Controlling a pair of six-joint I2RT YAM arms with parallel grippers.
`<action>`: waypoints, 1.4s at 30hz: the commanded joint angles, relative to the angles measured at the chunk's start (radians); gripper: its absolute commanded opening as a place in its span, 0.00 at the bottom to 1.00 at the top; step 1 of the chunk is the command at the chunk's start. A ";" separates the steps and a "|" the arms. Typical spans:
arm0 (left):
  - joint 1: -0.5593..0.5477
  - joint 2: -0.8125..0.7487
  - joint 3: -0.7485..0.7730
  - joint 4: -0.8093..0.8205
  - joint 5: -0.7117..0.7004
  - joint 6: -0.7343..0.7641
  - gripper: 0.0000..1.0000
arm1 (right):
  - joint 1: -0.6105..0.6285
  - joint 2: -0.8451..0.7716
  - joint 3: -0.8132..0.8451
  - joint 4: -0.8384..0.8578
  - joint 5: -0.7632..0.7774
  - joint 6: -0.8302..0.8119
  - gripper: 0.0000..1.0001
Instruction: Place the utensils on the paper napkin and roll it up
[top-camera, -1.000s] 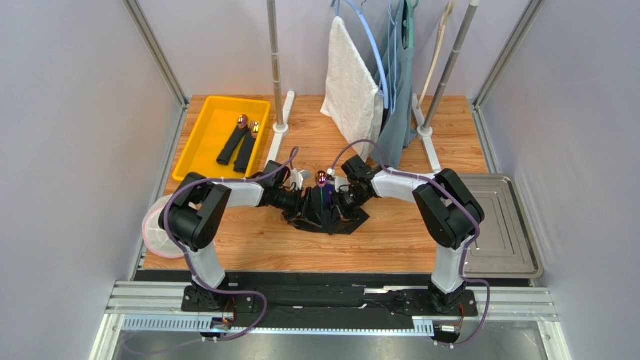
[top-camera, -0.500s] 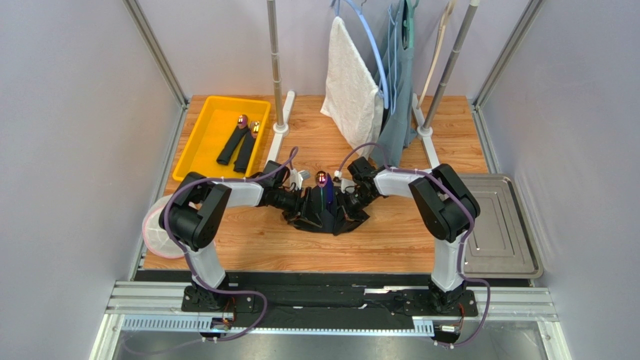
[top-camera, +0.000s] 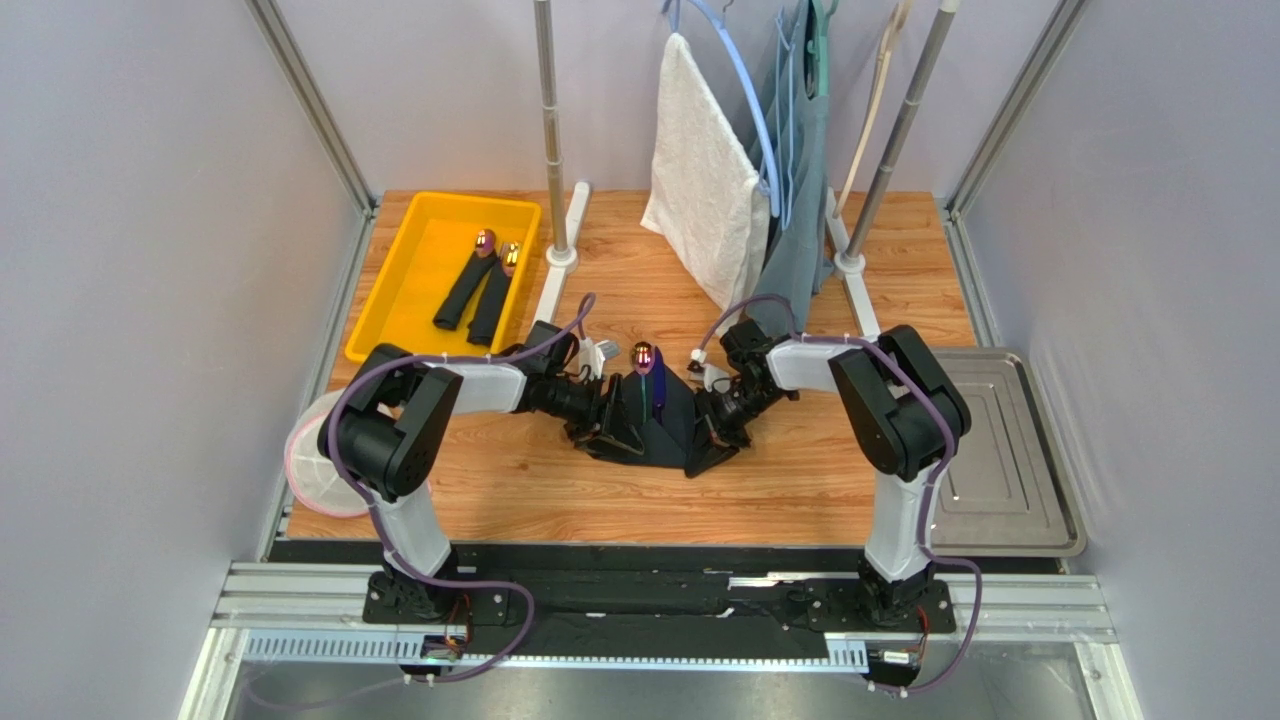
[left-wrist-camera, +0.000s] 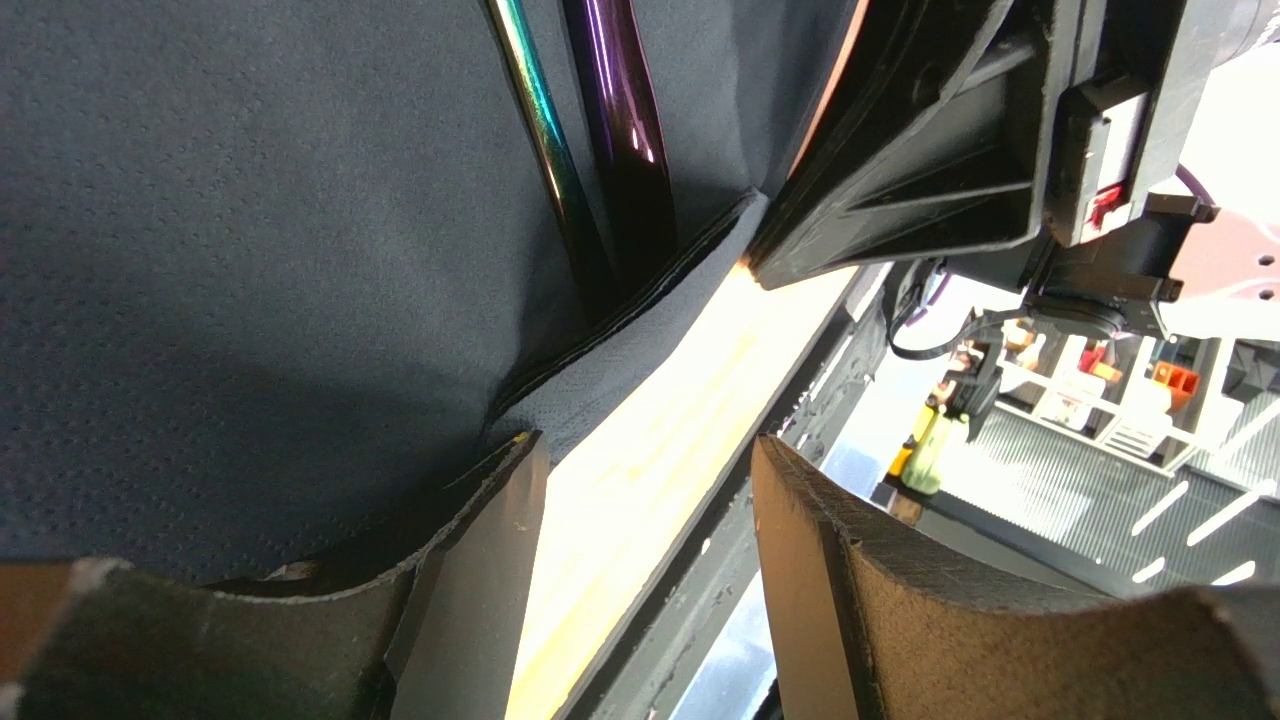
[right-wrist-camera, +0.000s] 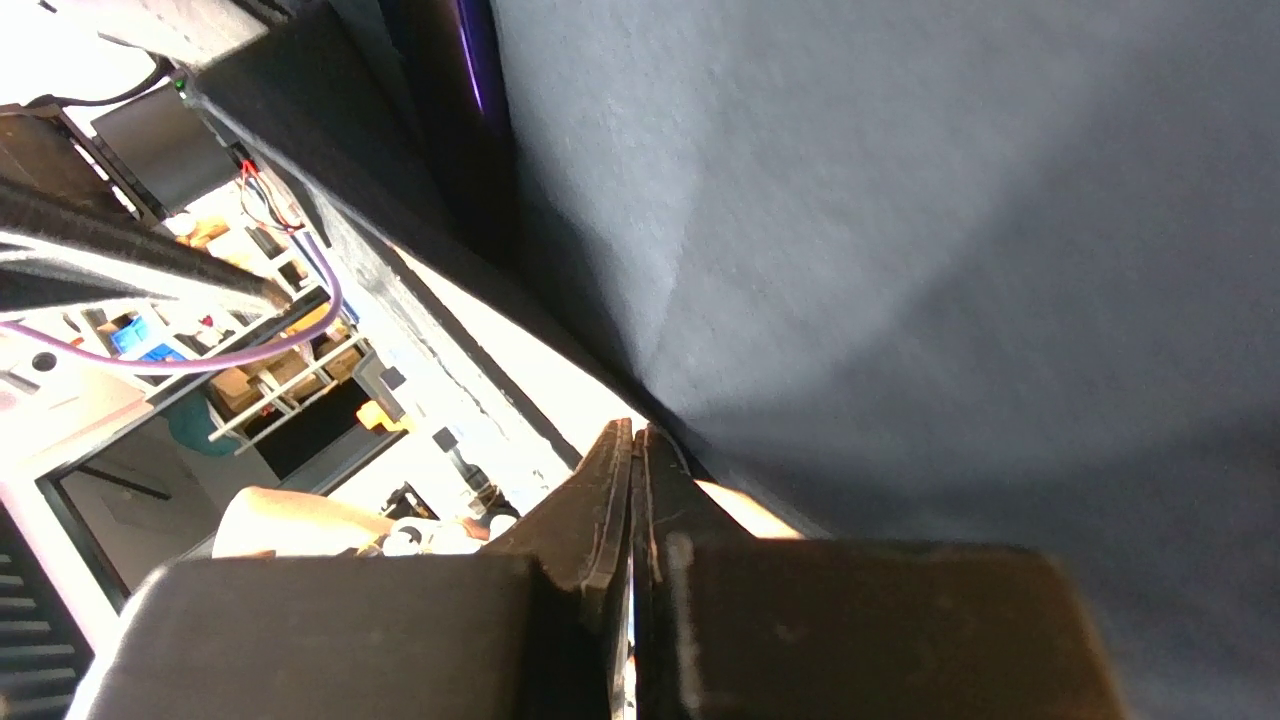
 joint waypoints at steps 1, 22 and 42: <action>0.012 0.008 0.001 -0.016 -0.044 0.022 0.63 | -0.008 -0.080 0.000 -0.026 -0.019 -0.036 0.00; 0.012 -0.033 -0.036 0.085 -0.012 -0.003 0.54 | 0.065 0.056 0.125 0.123 0.115 0.103 0.00; -0.035 -0.036 0.021 0.363 0.014 -0.153 0.31 | 0.065 0.082 0.167 0.098 0.087 0.069 0.00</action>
